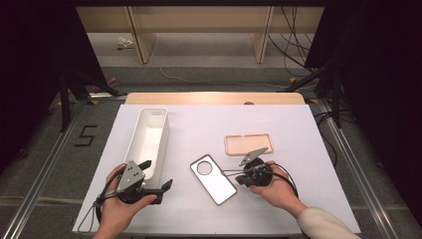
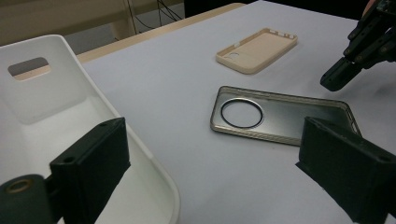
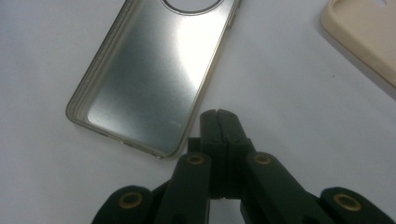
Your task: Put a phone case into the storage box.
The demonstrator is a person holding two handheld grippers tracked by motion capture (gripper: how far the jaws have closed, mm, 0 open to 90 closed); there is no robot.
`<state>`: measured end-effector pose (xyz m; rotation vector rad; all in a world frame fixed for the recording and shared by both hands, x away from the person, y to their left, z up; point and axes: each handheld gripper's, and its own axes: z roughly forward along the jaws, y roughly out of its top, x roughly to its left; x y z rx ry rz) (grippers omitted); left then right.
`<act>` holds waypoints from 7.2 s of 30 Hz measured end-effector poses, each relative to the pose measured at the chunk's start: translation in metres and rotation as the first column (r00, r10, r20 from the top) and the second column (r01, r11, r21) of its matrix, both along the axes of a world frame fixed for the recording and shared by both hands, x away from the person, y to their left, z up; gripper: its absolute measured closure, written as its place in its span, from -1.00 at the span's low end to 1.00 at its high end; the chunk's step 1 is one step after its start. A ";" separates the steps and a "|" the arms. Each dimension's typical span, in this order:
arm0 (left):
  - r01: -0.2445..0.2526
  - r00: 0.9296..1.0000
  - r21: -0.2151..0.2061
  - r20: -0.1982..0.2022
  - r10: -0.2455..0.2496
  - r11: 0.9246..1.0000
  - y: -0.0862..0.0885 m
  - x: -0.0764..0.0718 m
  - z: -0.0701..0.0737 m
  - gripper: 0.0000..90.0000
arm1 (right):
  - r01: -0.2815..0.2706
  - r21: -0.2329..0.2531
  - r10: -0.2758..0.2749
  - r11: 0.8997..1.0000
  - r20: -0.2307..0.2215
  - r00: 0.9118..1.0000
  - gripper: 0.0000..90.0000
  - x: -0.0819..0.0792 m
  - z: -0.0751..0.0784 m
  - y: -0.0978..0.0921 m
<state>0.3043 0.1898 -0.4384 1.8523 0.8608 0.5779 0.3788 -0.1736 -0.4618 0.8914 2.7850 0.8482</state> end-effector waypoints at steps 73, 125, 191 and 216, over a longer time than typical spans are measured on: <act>0.020 1.000 0.006 0.002 -0.020 1.000 -0.004 -0.002 0.000 -0.82 | -0.112 0.018 0.113 0.994 -0.079 0.990 0.96 -0.014 -0.004 0.043; 0.458 0.889 0.410 -0.208 -0.408 0.789 -0.107 0.007 0.006 -0.74 | 0.011 0.073 -0.018 0.997 0.108 0.994 -0.62 -0.014 0.028 -0.047; 0.619 0.778 0.670 -0.446 -0.443 0.411 -0.168 0.029 -0.019 -0.29 | 0.003 0.081 -0.012 0.997 0.115 0.993 -0.62 -0.013 0.028 -0.047; 0.645 0.753 0.675 -0.481 -0.450 0.358 -0.174 0.031 -0.018 0.00 | 0.000 0.079 -0.008 0.997 0.107 0.994 -0.62 -0.014 0.028 -0.047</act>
